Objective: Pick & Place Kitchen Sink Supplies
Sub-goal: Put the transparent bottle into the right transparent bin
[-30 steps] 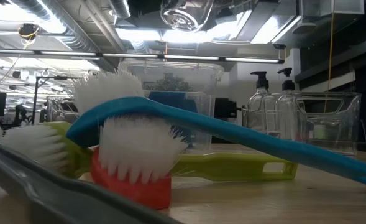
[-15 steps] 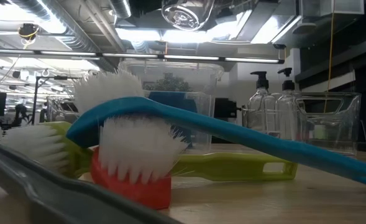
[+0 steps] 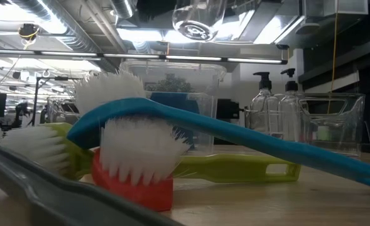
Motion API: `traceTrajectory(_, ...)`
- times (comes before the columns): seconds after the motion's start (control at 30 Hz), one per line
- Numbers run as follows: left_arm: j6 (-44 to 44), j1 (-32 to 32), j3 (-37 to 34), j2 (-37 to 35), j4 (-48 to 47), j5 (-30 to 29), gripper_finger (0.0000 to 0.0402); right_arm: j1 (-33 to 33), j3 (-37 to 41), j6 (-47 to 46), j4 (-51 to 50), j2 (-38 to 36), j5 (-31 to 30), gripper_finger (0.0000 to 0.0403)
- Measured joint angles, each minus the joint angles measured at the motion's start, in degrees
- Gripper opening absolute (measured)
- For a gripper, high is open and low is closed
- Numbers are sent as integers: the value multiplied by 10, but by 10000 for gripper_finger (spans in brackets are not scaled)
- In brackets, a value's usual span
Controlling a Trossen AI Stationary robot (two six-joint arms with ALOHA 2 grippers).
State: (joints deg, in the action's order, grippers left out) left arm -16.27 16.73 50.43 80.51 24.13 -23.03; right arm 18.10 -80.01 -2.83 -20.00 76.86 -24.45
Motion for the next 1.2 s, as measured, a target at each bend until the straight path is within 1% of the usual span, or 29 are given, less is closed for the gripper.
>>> traceTrajectory(0.17,-15,0,0,0,16,0,398,0,0,-17,-33,-10,0,93)
traceTrajectory(0.3,-16,0,0,0,15,1,398,0,0,-39,-63,-33,0,93)
traceTrajectory(0.47,-17,0,0,0,14,2,398,0,0,-78,-127,-71,-3,93)
traceTrajectory(0.77,-20,0,0,0,13,2,398,16,0,-175,-281,-126,-128,93)
traceTrajectory(0.97,-19,0,0,1,10,2,398,35,0,-286,-417,-138,-221,93)
traceTrajectory(1.07,-16,0,0,1,9,2,398,36,2,-356,-488,-138,-247,93)
traceTrajectory(1.2,-16,0,0,1,9,2,398,35,32,-414,-531,-144,-257,93)
